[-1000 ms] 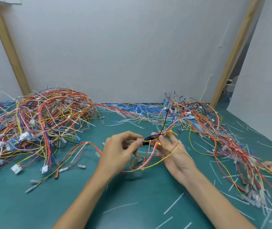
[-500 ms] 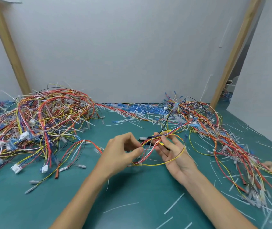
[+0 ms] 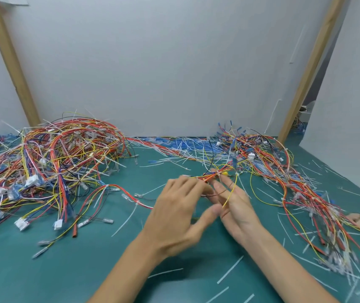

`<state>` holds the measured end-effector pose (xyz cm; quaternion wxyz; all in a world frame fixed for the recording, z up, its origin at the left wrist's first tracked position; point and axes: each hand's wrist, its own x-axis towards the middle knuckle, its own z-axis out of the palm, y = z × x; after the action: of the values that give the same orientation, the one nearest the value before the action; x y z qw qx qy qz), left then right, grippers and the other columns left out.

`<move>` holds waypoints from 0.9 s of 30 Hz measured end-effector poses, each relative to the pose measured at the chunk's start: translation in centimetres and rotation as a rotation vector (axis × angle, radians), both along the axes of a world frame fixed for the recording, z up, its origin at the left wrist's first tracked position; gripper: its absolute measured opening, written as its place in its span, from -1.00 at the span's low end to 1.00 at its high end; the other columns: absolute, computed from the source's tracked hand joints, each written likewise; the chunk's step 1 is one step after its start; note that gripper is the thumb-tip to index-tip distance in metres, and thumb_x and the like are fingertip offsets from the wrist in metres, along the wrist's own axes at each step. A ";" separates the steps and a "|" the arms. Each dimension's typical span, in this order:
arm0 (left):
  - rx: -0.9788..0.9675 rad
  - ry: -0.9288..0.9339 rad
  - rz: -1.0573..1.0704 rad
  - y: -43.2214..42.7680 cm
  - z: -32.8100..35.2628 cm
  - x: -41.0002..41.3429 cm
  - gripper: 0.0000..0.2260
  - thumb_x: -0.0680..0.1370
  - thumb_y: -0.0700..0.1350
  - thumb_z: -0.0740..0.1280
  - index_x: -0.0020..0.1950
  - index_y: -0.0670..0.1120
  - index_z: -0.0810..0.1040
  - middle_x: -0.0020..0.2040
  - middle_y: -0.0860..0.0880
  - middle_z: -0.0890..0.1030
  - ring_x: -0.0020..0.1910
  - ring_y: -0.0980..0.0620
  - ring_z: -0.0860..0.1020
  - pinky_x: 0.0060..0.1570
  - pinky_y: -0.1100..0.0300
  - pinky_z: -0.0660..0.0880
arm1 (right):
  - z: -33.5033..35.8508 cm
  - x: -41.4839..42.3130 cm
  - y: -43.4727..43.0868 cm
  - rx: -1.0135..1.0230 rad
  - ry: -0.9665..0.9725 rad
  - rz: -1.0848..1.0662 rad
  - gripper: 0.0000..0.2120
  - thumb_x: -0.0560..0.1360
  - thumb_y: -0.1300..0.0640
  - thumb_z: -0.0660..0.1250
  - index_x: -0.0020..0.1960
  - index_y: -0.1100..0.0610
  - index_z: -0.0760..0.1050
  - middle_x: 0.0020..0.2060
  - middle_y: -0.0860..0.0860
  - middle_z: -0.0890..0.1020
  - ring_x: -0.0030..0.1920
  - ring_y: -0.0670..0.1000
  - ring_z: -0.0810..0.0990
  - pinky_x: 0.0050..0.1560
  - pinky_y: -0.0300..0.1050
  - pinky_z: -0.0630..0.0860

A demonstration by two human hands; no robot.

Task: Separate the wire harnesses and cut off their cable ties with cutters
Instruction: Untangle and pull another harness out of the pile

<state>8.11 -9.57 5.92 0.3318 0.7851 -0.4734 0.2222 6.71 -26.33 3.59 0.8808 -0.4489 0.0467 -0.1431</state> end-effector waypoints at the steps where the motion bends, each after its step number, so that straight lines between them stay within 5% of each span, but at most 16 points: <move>1: 0.034 0.025 -0.033 0.0 -0.2 -0.1 -0.68 0.64 0.20 0.12 0.10 0.01 0.52 0.01 0.14 0.56 0.03 0.05 0.48 0.13 0.07 0.37 | 0.0 0.0 0.0 -0.015 0.000 -0.003 -0.72 0.60 0.36 0.24 0.30 0.27 0.44 0.05 0.16 0.71 -0.05 0.06 0.72 -0.06 -0.12 0.63; 3: 0.020 0.048 -0.058 0.0 -0.5 -0.1 -0.75 0.65 0.17 0.15 0.01 0.06 0.51 -0.15 0.15 0.56 -0.11 0.09 0.49 0.05 0.07 0.41 | 0.0 -0.2 0.1 -0.054 0.024 -0.037 -0.74 0.61 0.31 0.25 0.29 0.27 0.46 0.08 0.16 0.70 0.00 0.09 0.73 -0.02 -0.07 0.64; 6: -0.115 0.111 0.009 0.2 -0.3 0.5 -0.88 0.65 0.05 0.25 -0.08 0.12 0.44 -0.41 0.18 0.42 -0.36 0.15 0.40 -0.30 0.16 0.35 | 0.5 -0.6 0.1 -0.236 0.107 -0.144 -0.84 0.61 0.17 0.32 0.18 0.11 0.55 -0.02 0.05 0.75 -0.11 0.06 0.75 -0.30 -0.21 0.62; 9: -0.315 0.191 0.142 1.3 0.2 2.1 -0.84 0.65 -0.01 0.26 -0.13 0.03 0.47 -0.39 0.22 0.44 -0.43 0.21 0.37 -0.37 0.33 0.23 | 0.9 -0.8 0.0 -0.323 0.152 -0.162 -0.85 0.61 0.10 0.34 0.15 0.07 0.59 -0.03 0.06 0.75 -0.09 0.08 0.75 -0.42 -0.30 0.50; 12: -0.493 0.209 0.349 3.0 0.4 4.0 -0.83 0.66 -0.08 0.28 -0.12 -0.03 0.53 -0.39 0.16 0.48 -0.43 0.17 0.40 -0.38 0.34 0.22 | 1.1 -0.9 0.1 -0.333 0.175 -0.162 -0.85 0.61 0.16 0.34 0.17 0.12 0.57 -0.01 0.05 0.74 -0.08 0.07 0.75 -0.37 -0.29 0.53; 16: -0.529 0.255 0.515 4.0 -0.3 5.4 -0.83 0.67 -0.08 0.25 -0.10 -0.07 0.51 -0.37 0.09 0.48 -0.39 0.11 0.42 -0.31 0.11 0.27 | 1.0 -0.9 0.3 -0.407 0.179 -0.125 -0.82 0.61 0.21 0.33 0.21 0.14 0.56 0.00 0.09 0.74 -0.03 0.09 0.75 -0.33 -0.29 0.55; 21: -0.408 0.041 0.691 2.9 0.2 3.9 -0.88 0.62 -0.19 0.30 0.15 -0.11 0.51 0.05 -0.06 0.54 0.02 -0.14 0.45 0.04 -0.03 0.33 | 1.0 -1.0 0.4 -0.428 0.161 -0.095 -0.76 0.61 0.26 0.31 0.26 0.10 0.56 0.01 0.04 0.75 0.02 0.04 0.74 -0.27 -0.27 0.59; 25: -0.486 -0.367 0.338 0.2 1.5 -0.4 -0.72 0.56 -0.29 0.27 0.25 -0.09 0.39 0.13 -0.05 0.45 0.05 -0.08 0.43 0.05 0.04 0.33 | 0.9 -0.8 0.3 -0.435 0.146 -0.081 -0.78 0.64 0.22 0.27 0.23 0.06 0.58 0.04 -0.04 0.74 0.04 -0.01 0.73 -0.23 -0.26 0.60; 27: -0.365 -0.373 0.101 -1.7 1.1 -2.0 -0.71 0.53 -0.27 0.24 0.24 -0.08 0.39 0.14 -0.04 0.46 0.03 -0.06 0.47 0.02 0.09 0.41 | 0.9 -1.0 0.4 -0.491 0.137 -0.082 -0.81 0.65 0.19 0.27 0.15 0.05 0.63 0.00 -0.06 0.72 -0.01 -0.02 0.72 -0.21 -0.24 0.60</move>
<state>6.14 -11.28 6.99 0.3633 0.6805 -0.4388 0.4610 5.74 -25.92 4.46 0.7337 -0.6557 0.0880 -0.1549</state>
